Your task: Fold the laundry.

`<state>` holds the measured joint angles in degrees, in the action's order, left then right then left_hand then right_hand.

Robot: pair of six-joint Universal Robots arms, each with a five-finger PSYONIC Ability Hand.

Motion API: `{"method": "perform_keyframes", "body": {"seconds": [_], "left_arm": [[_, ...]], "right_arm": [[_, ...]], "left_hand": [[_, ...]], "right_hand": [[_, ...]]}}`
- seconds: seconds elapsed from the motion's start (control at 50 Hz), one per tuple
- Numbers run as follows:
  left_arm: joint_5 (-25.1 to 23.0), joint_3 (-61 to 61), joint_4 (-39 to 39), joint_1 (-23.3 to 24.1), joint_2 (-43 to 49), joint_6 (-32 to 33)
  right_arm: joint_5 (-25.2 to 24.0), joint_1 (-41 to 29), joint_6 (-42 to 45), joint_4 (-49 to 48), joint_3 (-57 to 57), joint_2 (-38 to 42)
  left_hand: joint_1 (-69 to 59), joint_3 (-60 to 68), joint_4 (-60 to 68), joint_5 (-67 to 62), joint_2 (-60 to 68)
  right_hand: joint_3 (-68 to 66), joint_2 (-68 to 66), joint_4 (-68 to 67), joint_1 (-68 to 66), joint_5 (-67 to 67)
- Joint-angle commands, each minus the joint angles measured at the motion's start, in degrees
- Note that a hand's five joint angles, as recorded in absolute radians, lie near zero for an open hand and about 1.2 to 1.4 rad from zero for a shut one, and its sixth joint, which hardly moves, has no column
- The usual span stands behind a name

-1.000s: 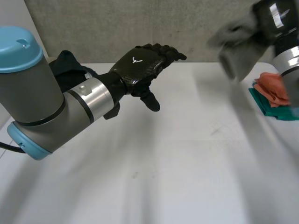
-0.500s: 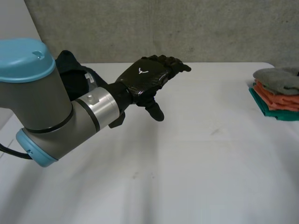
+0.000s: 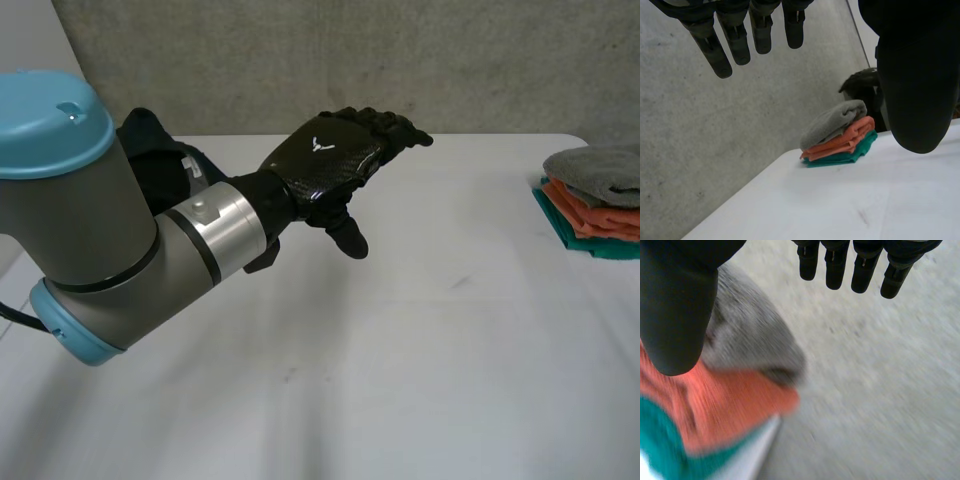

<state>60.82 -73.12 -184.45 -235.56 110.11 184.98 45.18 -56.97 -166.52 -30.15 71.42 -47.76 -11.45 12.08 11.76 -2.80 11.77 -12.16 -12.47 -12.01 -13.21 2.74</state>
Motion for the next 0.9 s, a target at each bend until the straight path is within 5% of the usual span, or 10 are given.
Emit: {"method": "perform_keyframes", "body": {"seconds": [0.02,0.04,0.12,0.26,0.42,0.62,0.82,0.9], "left_arm": [[0.0,0.1,0.0,0.0,-2.0,-0.1],[0.0,0.1,0.0,0.0,-2.3,-0.2],[0.2,0.6,-0.3,-0.3,-4.4,-0.3],[4.7,2.6,-1.0,-2.4,-6.5,-1.1],[16.3,5.1,-5.3,-16.1,-2.4,2.8],[15.0,13.7,-11.5,-29.7,21.7,26.5],[9.8,28.2,-17.8,-34.4,42.3,28.0],[9.8,32.9,-17.8,-35.4,46.7,28.0]], "right_arm": [[14.0,6.6,26.2,17.4,-4.6,-4.1],[19.5,6.6,30.4,19.4,-6.7,-5.1],[27.7,2.9,33.2,18.1,-8.8,-7.0],[27.2,-8.9,22.7,1.9,-0.7,-20.0],[18.1,-27.8,10.6,-12.2,21.2,-33.6],[16.3,-43.1,20.3,-3.7,38.2,-33.1],[21.4,-43.4,24.7,2.1,43.3,-28.8],[21.6,-43.1,24.7,2.2,45.1,-29.1]], "left_hand": [[-1.3,0.7,1.0,0.1,1.0],[-1.1,0.5,0.8,0.2,0.8],[-1.1,0.5,0.8,0.2,0.8],[-1.5,0.8,1.1,-0.1,1.1],[-2.0,1.3,1.6,-0.6,1.6],[-2.1,1.5,1.8,-0.8,1.8],[-9.2,8.6,8.9,-7.8,8.9],[-25.8,25.2,25.5,-24.4,25.5]], "right_hand": [[2.2,2.5,2.0,3.2,-2.7],[2.2,2.5,2.0,3.2,-2.7],[2.2,2.5,2.0,3.2,-2.7],[2.2,2.5,2.0,3.2,-2.7],[2.2,2.5,2.0,3.2,-2.7],[2.2,2.5,2.0,3.2,-2.7],[2.2,2.5,2.0,3.2,-2.7],[2.2,2.5,2.0,3.2,-2.7]]}}
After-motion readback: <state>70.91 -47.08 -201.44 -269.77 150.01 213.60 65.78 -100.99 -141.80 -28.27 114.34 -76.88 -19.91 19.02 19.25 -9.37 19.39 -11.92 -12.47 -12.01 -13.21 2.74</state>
